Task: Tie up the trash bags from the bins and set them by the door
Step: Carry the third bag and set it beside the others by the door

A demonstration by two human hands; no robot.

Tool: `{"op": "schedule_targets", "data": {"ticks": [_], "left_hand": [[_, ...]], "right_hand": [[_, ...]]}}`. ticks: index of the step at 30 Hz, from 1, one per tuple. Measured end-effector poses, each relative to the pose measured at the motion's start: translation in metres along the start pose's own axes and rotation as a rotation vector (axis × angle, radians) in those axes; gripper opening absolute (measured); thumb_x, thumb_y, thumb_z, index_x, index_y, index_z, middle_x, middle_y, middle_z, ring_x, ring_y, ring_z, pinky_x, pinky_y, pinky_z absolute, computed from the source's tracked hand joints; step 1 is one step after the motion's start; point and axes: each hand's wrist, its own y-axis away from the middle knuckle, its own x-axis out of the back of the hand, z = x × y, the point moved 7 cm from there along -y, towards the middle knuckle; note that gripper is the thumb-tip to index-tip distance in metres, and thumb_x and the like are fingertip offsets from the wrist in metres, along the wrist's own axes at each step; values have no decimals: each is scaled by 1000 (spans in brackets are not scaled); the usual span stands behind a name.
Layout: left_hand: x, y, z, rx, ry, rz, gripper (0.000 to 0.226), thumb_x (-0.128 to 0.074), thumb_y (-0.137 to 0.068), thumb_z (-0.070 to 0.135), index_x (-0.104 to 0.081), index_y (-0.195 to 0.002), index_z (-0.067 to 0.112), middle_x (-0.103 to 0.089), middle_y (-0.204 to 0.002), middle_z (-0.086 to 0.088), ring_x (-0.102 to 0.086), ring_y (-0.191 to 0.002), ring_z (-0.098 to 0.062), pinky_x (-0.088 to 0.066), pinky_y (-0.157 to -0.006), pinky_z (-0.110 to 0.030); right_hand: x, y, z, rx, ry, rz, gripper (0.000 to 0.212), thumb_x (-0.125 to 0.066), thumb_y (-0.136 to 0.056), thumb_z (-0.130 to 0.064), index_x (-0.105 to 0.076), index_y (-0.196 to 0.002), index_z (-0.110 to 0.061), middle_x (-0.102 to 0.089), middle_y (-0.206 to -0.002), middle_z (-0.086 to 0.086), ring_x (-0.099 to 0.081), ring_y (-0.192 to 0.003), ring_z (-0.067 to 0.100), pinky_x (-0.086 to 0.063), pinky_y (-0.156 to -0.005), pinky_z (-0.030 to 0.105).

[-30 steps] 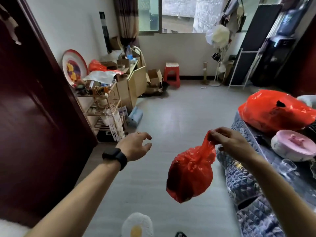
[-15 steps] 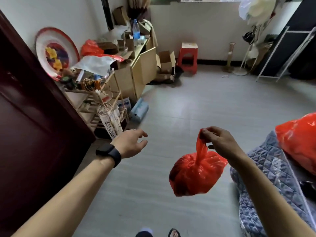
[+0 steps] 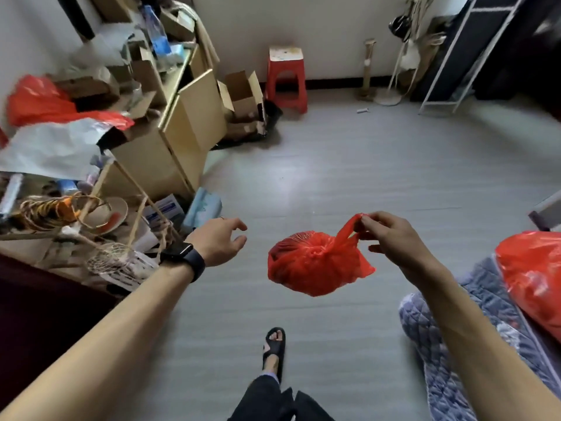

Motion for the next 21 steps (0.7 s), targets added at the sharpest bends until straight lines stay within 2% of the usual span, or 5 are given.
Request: {"op": "schedule_targets", "data": {"ticks": [7, 12, 17, 21], "left_hand": [[41, -197, 78, -176, -39, -78, 38, -49, -94, 46, -54, -129, 34, -58, -131, 0, -55, -118, -22, -46, -96, -37], [48, -313, 154, -300, -73, -123, 37, -48, -94, 46, -53, -129, 36, -57, -131, 2, -53, -120, -21, -45, -96, -37], [51, -427, 243, -383, -132, -154, 37, -48, -95, 45, -52, -130, 36, -57, -131, 5, -52, -119, -20, -45, -95, -35], [66, -507, 312, -431, -171, -153, 35, -48, -95, 46, -52, -129, 38, -58, -129, 8, -52, -119, -18, -45, -94, -34]], "right_hand": [[60, -123, -41, -79, 3, 139, 19, -56, -99, -28, -70, -94, -16, -73, -95, 2, -69, -92, 15, -50, -72, 32], [113, -201, -33, -104, -31, 248, 21, -58, -98, -26, -70, -95, -10, -74, -97, 10, -70, -92, 20, -49, -71, 31], [190, -293, -15, -159, -78, 331, 26, -59, -96, -30, -71, -87, -9, -75, -91, 12, -69, -95, 33, -54, -84, 46], [256, -358, -13, -191, -138, 360, 28, -59, -96, -31, -71, -92, -5, -74, -96, 17, -69, -96, 36, -54, -78, 42]]}}
